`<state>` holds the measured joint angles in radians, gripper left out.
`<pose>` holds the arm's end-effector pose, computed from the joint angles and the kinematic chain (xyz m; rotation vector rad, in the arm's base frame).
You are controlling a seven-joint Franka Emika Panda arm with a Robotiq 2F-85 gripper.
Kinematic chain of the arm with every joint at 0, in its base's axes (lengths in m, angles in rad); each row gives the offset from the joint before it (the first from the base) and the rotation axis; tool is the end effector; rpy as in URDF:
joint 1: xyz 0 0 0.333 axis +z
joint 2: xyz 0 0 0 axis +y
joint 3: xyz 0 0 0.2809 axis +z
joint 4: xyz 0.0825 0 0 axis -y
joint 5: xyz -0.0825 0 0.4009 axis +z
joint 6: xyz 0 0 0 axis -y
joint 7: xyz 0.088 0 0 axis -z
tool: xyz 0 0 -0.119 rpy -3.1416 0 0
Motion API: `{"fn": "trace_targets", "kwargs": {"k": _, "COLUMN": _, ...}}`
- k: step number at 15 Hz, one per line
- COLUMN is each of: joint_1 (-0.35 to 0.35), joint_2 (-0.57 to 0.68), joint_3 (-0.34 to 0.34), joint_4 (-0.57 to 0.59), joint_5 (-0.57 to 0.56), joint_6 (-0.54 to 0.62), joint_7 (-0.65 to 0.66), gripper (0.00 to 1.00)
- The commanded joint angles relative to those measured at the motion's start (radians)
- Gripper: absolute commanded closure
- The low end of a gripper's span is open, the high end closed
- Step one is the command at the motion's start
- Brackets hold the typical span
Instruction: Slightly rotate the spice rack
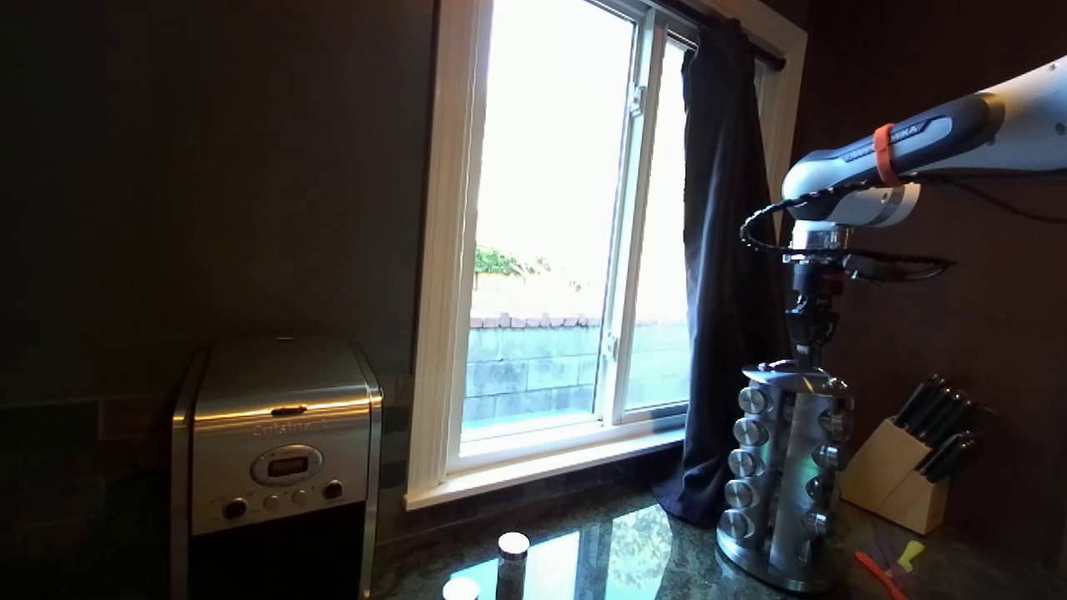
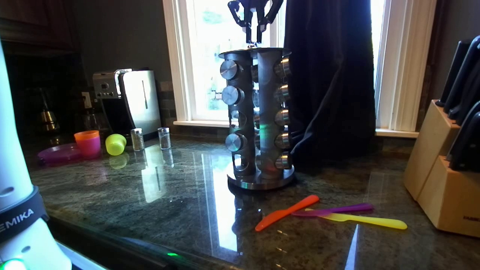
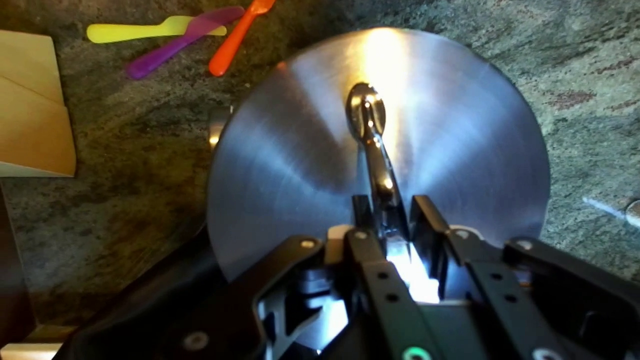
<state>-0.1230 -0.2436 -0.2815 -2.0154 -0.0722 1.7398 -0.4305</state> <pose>0.4608 -0.2131 0.4993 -3.1273 -0.0764 0.0608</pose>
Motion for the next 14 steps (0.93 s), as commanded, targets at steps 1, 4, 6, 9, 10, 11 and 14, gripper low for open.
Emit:
{"fn": "trace_targets", "kwargs": {"k": 1, "joint_1": -0.021, "joint_2": 0.028, "joint_3": 0.009, "joint_4": 0.023, "joint_5": 0.024, "joint_6": -0.013, "joint_7": 0.051, "gripper": 0.84}}
{"fn": "trace_targets", "kwargs": {"k": 4, "joint_1": -0.022, "joint_2": 0.030, "joint_3": 0.014, "joint_4": 0.020, "joint_5": 0.026, "joint_6": -0.017, "joint_7": 0.087, "gripper": 0.96}}
{"fn": "trace_targets", "kwargs": {"k": 6, "joint_1": -0.023, "joint_2": 0.029, "joint_3": 0.022, "joint_4": 0.017, "joint_5": 0.023, "joint_6": -0.018, "joint_7": 0.135, "gripper": 0.95}}
{"fn": "trace_targets", "kwargs": {"k": 9, "joint_1": -0.029, "joint_2": 0.020, "joint_3": 0.041, "joint_4": 0.009, "joint_5": 0.018, "joint_6": -0.012, "joint_7": 0.250, "gripper": 0.95}}
{"fn": "trace_targets", "kwargs": {"k": 10, "joint_1": -0.032, "joint_2": 0.019, "joint_3": 0.044, "joint_4": 0.008, "joint_5": 0.030, "joint_6": -0.010, "joint_7": 0.298, "gripper": 0.95}}
{"fn": "trace_targets", "kwargs": {"k": 11, "joint_1": -0.035, "joint_2": 0.021, "joint_3": 0.047, "joint_4": 0.011, "joint_5": 0.042, "joint_6": -0.015, "joint_7": 0.344, "gripper": 0.95}}
{"fn": "trace_targets", "kwargs": {"k": 14, "joint_1": -0.052, "joint_2": 0.040, "joint_3": 0.055, "joint_4": 0.031, "joint_5": 0.045, "joint_6": -0.037, "joint_7": 0.496, "gripper": 0.95}}
